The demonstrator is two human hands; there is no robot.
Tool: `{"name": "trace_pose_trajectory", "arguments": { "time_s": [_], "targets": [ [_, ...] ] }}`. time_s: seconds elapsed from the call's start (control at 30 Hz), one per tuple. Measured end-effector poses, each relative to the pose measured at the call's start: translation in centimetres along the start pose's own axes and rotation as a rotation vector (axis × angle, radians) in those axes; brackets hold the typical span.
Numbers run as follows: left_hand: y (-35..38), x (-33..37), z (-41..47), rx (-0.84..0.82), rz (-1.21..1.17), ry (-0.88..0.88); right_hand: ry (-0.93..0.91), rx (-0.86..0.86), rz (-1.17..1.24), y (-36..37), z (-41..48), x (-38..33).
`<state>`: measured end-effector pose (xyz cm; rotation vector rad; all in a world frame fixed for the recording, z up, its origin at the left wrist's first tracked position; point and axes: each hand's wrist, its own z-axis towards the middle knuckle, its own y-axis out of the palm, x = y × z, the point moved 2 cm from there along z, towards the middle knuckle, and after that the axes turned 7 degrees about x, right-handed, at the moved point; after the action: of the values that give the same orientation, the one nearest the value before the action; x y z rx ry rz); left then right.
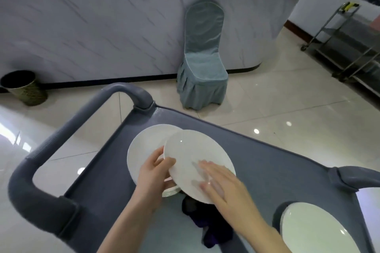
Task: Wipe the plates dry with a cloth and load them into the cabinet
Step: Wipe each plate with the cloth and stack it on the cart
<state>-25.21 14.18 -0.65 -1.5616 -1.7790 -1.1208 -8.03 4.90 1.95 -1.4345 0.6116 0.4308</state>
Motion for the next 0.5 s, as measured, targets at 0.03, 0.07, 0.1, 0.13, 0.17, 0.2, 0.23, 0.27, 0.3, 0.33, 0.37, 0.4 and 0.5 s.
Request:
{"name": "trace_pose_trajectory", "arguments": {
  "time_s": [0.03, 0.07, 0.1, 0.13, 0.17, 0.2, 0.23, 0.27, 0.3, 0.33, 0.37, 0.4, 0.5],
  "targets": [
    [-1.1, 0.0, 0.7, 0.025, -0.019, -0.01, 0.087, 0.105, -0.008, 0.1, 0.6, 0.7],
    [-2.1, 0.0, 1.4, 0.049, -0.039, -0.017, 0.175, 0.198, -0.033, 0.2, 1.2, 1.6],
    [-3.1, 0.0, 2.0, 0.075, -0.061, -0.021, 0.266, 0.251, -0.055, 0.4, 1.8, 2.2],
    [-3.9, 0.0, 2.5, 0.101, -0.081, -0.023, 0.362, 0.267, -0.049, 0.7, 2.3, 2.8],
    [-4.6, 0.0, 3.0, 0.122, -0.095, -0.023, 0.451, 0.261, 0.002, 1.2, 2.9, 3.2],
    [-5.1, 0.0, 3.4, 0.133, -0.097, -0.019, 0.521, 0.255, 0.087, 1.8, 3.5, 3.4],
    [-5.6, 0.0, 3.7, 0.134, -0.082, -0.012, 0.573, 0.261, 0.183, 2.5, 3.9, 3.4],
    [-6.0, 0.0, 3.9, 0.132, -0.052, 0.003, 0.616, 0.28, 0.282, 3.2, 4.2, 3.2],
    [-6.3, 0.1, 4.1, 0.128, -0.014, 0.025, 0.653, 0.304, 0.379, 3.9, 4.4, 3.2],
    [-6.6, 0.2, 4.3, 0.123, 0.032, 0.052, 0.679, 0.327, 0.466, 4.6, 4.5, 3.1],
    [-6.9, 0.4, 4.5, 0.12, 0.084, 0.081, 0.694, 0.343, 0.532, 5.4, 4.6, 3.1],
    [-7.2, 0.6, 4.7, 0.122, 0.143, 0.112, 0.703, 0.356, 0.578, 6.1, 4.6, 3.0],
    [-8.0, 1.1, 5.5, 0.168, 0.308, 0.23, 0.737, 0.419, 0.649, 7.5, 4.7, 2.9]
  ]
}}
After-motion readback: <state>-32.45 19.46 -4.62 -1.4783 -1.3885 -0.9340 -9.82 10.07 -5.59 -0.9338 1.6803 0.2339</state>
